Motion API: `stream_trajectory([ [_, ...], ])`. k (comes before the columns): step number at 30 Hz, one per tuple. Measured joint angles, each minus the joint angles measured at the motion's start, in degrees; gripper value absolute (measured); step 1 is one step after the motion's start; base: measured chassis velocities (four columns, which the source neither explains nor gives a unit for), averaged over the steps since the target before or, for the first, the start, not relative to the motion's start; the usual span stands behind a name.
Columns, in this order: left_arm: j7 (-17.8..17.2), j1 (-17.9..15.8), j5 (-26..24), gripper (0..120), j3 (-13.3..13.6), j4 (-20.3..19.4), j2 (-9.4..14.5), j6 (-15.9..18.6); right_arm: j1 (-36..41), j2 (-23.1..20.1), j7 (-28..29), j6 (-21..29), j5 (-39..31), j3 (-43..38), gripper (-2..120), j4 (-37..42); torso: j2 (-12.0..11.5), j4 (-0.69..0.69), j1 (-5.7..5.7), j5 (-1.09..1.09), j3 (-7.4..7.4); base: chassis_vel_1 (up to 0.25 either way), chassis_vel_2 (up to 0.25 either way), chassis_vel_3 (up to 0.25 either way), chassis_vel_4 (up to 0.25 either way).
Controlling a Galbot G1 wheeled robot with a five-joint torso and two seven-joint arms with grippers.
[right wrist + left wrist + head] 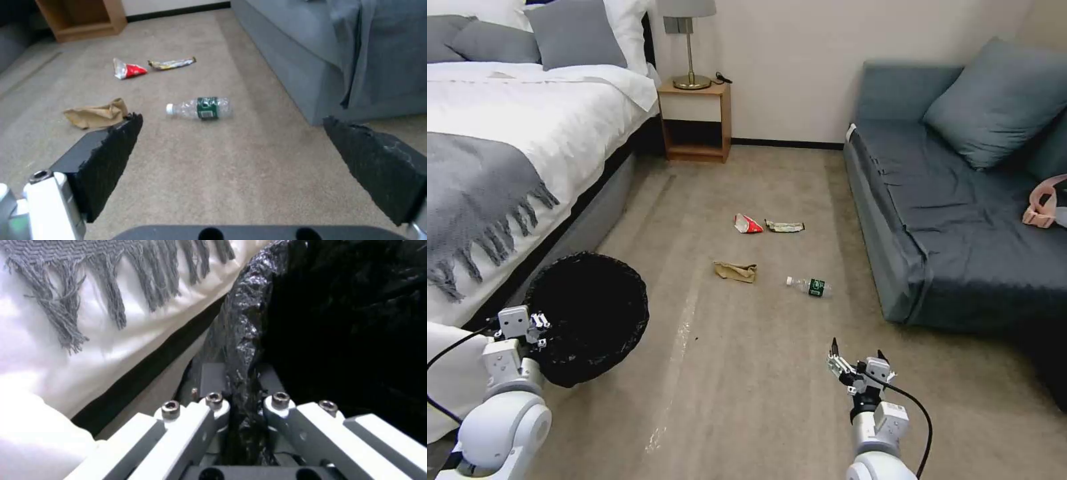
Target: Pick up the trash bin, then pick up the garbage on the floor and place it into the trash bin.
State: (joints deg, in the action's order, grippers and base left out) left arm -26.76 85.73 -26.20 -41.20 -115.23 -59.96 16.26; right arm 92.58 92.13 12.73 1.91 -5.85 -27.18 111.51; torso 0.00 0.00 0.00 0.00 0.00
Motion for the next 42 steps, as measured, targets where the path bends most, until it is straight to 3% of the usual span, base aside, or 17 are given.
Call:
stream_trajectory([
  [5, 0.0, -0.4, -0.2, 3, 0.0, 1.0, 0.9, -0.6, 0.0, 0.0, -0.5, -0.3, 0.0, -0.2, 100, -0.4, 0.0, 0.00, 0.00, 0.00, 0.00, 0.000, 0.000, 0.000, 0.000],
  [22, -0.1, -0.8, 0.5, 3, 0.8, 0.8, 0.1, -0.8, -0.7, 0.0, -1.6, -0.7, -1.4, -0.9, 100, -0.8, 0.0, 0.01, 0.00, 0.01, 0.00, -0.010, 0.007, 0.004, -0.006],
  [42, -0.1, -1.4, 0.8, 3, 1.2, 1.6, -0.1, -1.8, -0.5, 0.0, -1.9, -1.7, -1.5, -1.1, 100, -1.4, 0.0, 0.00, 0.00, 0.01, 0.00, -0.077, 0.080, 0.083, -0.080],
])
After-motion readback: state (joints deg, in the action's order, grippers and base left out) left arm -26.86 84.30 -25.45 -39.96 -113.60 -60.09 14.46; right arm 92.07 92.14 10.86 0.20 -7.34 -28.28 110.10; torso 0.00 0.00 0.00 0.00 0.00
